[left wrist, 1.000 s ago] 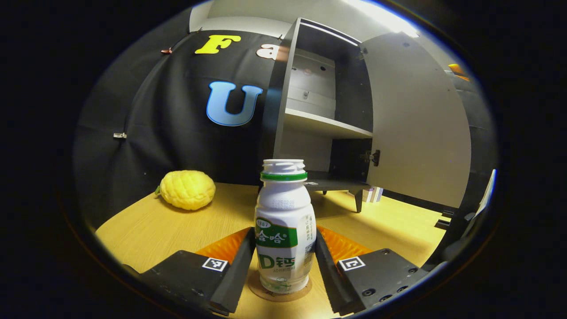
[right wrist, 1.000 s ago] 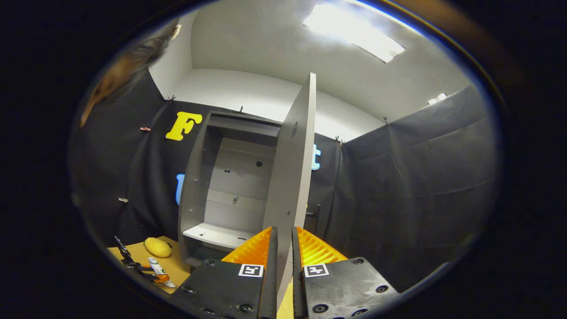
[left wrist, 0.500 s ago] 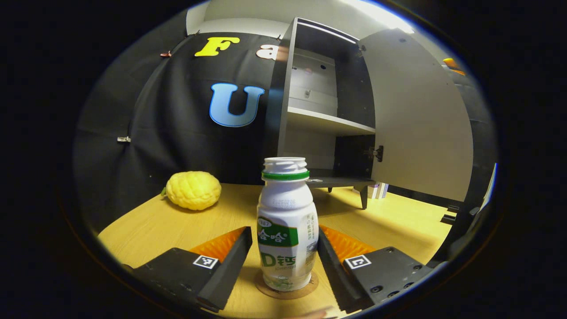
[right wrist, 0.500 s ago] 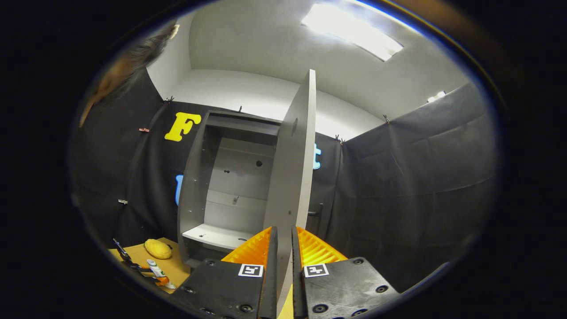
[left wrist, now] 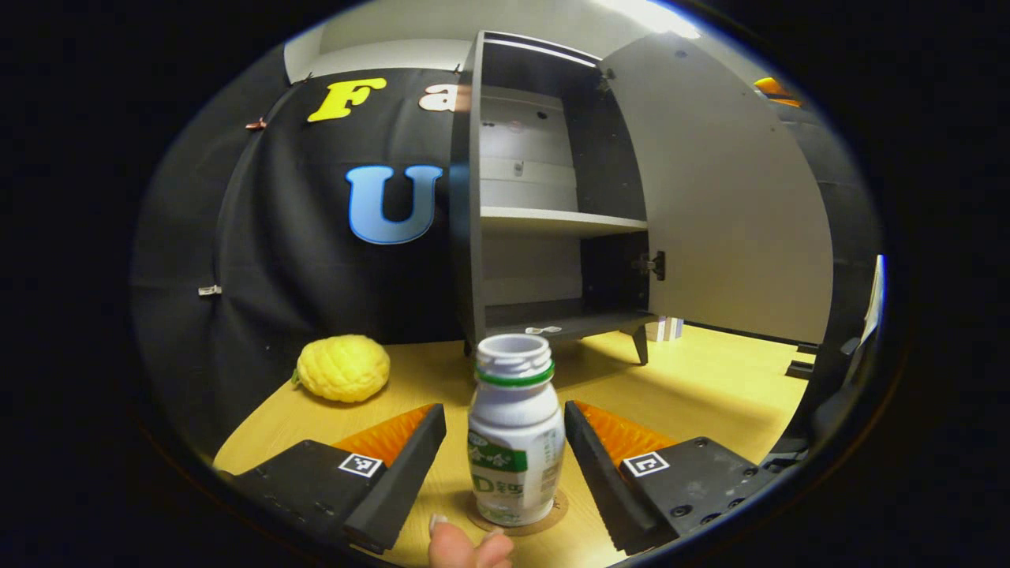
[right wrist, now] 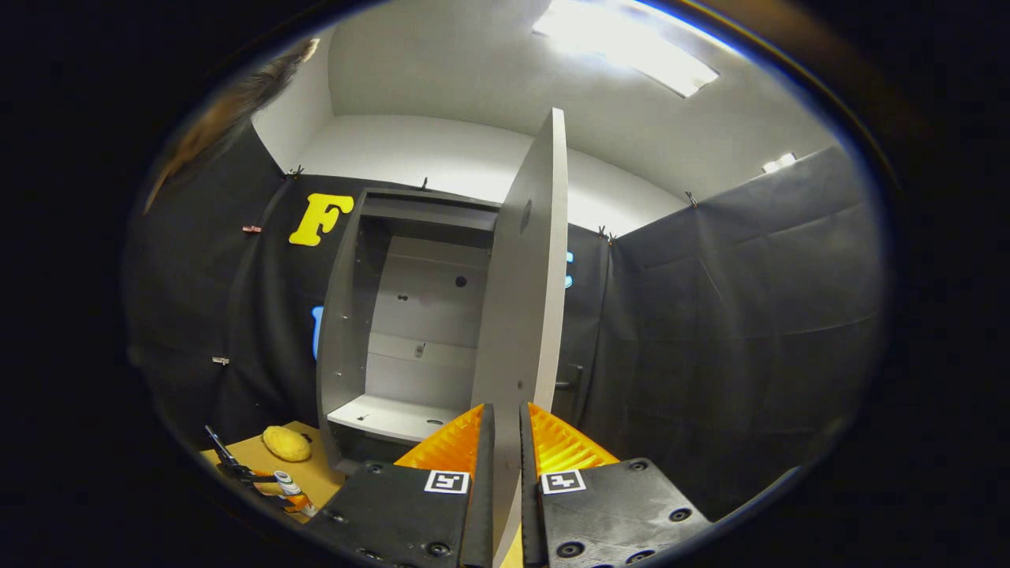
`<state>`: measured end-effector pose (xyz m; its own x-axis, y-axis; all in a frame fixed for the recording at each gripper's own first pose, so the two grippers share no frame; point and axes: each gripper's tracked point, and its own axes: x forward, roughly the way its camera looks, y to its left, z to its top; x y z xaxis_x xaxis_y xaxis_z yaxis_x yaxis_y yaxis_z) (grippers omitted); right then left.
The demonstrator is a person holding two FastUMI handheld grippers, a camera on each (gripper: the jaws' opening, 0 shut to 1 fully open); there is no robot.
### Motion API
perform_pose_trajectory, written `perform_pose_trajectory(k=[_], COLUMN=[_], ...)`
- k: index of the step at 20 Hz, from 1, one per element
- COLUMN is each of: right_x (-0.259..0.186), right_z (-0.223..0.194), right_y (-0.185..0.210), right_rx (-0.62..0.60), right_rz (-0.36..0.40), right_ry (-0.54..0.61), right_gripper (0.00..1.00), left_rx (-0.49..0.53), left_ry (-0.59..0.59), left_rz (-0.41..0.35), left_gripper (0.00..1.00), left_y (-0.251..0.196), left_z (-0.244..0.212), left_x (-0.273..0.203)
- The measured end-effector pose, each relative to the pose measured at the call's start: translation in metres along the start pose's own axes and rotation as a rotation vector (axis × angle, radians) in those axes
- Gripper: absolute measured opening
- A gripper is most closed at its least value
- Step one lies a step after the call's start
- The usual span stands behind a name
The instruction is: Open the cabinet door with the right hand, grasp the bottle in the cabinet with the left hand and place it on the coaster, then close the cabinet door with the right hand.
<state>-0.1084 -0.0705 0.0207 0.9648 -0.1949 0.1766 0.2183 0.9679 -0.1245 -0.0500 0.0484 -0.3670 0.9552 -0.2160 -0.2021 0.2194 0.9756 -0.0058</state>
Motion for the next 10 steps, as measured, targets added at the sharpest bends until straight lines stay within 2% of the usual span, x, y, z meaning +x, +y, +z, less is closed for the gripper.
perform_pose_trajectory(k=[3, 6, 10], right_x=[0.007, 0.016, 0.012], right_z=[-0.004, -0.011, -0.011], right_y=[0.000, -0.011, -0.025], right_rx=[0.028, 0.014, 0.070], right_rz=[0.000, -0.036, -0.054], right_ry=[0.034, 0.073, 0.096], right_gripper=[0.18, 0.19, 0.19], left_rx=[-0.009, -0.013, -0.013], left_ry=[0.005, -0.003, -0.065], left_rz=[-0.002, -0.003, -0.017], left_gripper=[0.95, 0.95, 0.95], left_y=[-0.002, 0.002, 0.002], left_z=[0.018, 0.047, 0.111], left_x=[0.000, 0.002, 0.003])
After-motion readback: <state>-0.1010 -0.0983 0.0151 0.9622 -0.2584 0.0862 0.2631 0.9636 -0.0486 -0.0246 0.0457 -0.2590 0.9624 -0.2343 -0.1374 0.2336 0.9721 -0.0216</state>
